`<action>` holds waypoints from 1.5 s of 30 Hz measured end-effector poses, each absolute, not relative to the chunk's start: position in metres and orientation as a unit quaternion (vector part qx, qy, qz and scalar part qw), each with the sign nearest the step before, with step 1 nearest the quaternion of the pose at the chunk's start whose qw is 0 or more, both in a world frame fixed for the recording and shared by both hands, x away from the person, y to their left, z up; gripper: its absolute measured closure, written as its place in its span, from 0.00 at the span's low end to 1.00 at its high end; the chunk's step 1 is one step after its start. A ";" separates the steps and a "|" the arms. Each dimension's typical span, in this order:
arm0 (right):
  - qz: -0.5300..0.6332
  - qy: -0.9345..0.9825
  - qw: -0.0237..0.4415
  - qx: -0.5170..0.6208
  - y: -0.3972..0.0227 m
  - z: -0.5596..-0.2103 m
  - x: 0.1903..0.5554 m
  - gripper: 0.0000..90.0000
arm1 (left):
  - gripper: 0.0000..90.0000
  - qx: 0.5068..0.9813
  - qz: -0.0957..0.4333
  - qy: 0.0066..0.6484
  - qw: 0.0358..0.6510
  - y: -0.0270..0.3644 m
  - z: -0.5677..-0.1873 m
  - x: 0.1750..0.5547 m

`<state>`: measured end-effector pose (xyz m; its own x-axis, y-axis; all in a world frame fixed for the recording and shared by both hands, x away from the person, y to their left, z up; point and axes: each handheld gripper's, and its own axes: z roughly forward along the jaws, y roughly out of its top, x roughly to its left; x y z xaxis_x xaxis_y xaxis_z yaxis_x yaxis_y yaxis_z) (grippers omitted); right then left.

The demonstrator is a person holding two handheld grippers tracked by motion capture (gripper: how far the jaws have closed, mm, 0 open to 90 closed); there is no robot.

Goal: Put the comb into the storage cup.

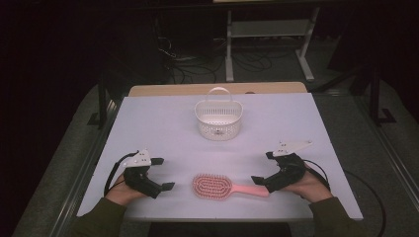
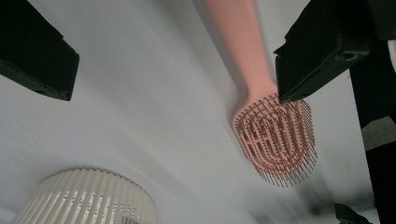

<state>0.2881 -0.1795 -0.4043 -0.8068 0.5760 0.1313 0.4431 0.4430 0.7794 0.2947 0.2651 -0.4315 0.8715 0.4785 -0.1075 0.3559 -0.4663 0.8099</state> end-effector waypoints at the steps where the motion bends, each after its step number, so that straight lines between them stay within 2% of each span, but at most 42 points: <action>1: 0.435 0.846 0.075 0.300 -0.178 -0.403 0.289 0.00 | 0.00 0.854 0.067 0.244 0.455 0.265 -0.432 0.295; 11: 0.433 0.852 0.069 0.285 -0.162 -0.403 0.292 0.00 | 0.00 0.854 0.067 0.244 0.455 0.265 -0.432 0.295; 45: 0.446 0.853 0.055 0.268 -0.148 -0.395 0.299 0.00 | 0.00 0.853 0.067 0.245 0.456 0.266 -0.431 0.295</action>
<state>0.2992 -0.1476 -0.3948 -0.8506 0.5055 0.1447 0.4074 0.4596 0.7892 0.2947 0.2659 -0.4312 0.8715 0.4780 -0.1098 0.3565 -0.4636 0.8111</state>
